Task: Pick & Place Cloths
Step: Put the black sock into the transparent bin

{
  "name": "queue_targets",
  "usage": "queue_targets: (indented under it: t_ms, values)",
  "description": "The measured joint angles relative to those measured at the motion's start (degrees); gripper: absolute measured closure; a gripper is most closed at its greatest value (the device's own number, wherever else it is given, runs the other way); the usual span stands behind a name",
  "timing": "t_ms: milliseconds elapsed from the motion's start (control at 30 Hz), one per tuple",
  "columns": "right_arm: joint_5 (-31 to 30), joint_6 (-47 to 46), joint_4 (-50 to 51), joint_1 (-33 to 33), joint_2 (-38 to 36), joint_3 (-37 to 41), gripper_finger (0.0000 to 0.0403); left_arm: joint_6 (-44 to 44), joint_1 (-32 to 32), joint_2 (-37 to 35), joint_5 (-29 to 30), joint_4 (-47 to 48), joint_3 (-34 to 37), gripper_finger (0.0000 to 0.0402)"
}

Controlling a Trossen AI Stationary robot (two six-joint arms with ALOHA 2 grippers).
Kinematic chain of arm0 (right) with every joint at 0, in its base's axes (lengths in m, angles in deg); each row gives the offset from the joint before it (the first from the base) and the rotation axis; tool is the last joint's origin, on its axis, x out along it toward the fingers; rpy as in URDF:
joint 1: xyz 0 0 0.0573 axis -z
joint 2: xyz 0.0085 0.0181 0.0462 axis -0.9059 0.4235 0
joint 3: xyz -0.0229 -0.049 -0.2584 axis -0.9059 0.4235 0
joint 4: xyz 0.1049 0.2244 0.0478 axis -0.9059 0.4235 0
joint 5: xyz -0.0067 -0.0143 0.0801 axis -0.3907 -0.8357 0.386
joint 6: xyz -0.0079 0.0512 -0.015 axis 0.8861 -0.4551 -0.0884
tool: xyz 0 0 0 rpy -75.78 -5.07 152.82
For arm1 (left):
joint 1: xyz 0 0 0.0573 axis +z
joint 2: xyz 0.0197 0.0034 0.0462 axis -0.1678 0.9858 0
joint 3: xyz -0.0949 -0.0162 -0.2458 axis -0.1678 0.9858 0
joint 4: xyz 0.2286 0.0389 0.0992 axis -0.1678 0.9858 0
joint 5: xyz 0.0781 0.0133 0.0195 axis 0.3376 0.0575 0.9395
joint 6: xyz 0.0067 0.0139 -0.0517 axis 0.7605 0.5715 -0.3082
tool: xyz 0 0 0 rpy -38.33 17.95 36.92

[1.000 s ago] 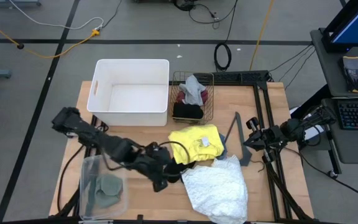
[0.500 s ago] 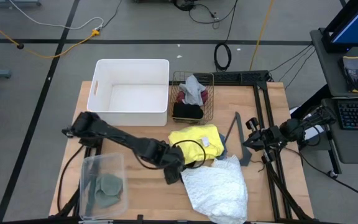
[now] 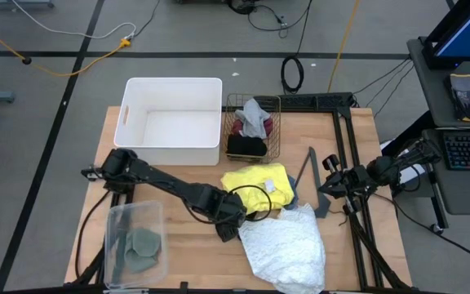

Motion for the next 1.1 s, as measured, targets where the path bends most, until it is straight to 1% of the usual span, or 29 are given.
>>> queue_targets:
  t_ms: [300, 500, 800, 967, 1033, 1100]
  values:
    - [0.13, -0.04, 0.86, 0.00, 0.00, 0.00, 0.0403, -3.47, -0.20, 1.44, -0.11, -5.22, 2.69, 0.0151]
    - [0.17, -3.80, 0.96, 0.00, -0.02, 0.00, 0.0403, -4.55, -0.79, 5.09, -0.61, -7.98, 2.71, 0.0151]
    - [0.26, -6.01, 1.91, 0.00, 0.11, 0.02, 0.0403, -7.31, -1.18, 11.11, 0.41, -7.27, 2.34, 0.0151]
    - [0.25, -6.03, 1.85, -0.01, 0.13, 0.02, 0.0403, -7.50, -1.22, 12.70, 0.70, -7.24, 2.27, 0.0152]
    - [0.26, -6.03, 1.85, -0.02, 0.13, 0.02, 0.0403, -7.52, -1.22, 12.78, 0.69, -7.14, 2.29, 0.0160]
    - [0.26, -6.03, 1.82, -0.02, 0.13, 0.02, 0.0403, -7.57, -1.21, 12.79, 0.71, -6.95, 2.35, 0.0182]
